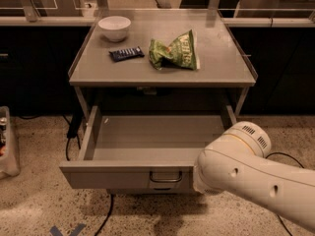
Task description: Close top drawer
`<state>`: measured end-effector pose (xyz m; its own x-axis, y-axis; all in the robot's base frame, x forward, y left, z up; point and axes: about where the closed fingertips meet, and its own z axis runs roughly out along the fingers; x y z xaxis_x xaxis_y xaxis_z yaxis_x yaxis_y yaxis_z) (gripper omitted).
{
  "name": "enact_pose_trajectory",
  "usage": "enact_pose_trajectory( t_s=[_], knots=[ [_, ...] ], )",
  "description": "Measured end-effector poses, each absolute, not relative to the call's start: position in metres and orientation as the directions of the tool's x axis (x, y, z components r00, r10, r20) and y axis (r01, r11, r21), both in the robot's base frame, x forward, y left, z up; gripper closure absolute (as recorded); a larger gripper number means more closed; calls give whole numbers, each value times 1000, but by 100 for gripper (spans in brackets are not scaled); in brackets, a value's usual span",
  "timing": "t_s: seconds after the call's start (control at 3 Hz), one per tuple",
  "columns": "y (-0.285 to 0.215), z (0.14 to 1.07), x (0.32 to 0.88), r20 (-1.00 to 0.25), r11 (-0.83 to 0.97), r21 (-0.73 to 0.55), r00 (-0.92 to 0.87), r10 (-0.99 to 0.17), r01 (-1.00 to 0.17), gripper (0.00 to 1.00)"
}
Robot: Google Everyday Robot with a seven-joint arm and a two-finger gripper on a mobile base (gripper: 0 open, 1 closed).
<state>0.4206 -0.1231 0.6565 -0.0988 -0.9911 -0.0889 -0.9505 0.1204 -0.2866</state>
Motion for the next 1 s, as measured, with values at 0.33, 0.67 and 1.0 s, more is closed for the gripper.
enact_pose_trajectory(
  t_s=[0.33,0.67,1.0],
  knots=[
    [-124,649,425,-84,110,-288,-90,-992,-951,100],
    [-117,635,444,-81,88,-329,-65,-995,-940,100],
    [-121,644,461,-40,58,-396,-45,-998,-916,100]
  ],
)
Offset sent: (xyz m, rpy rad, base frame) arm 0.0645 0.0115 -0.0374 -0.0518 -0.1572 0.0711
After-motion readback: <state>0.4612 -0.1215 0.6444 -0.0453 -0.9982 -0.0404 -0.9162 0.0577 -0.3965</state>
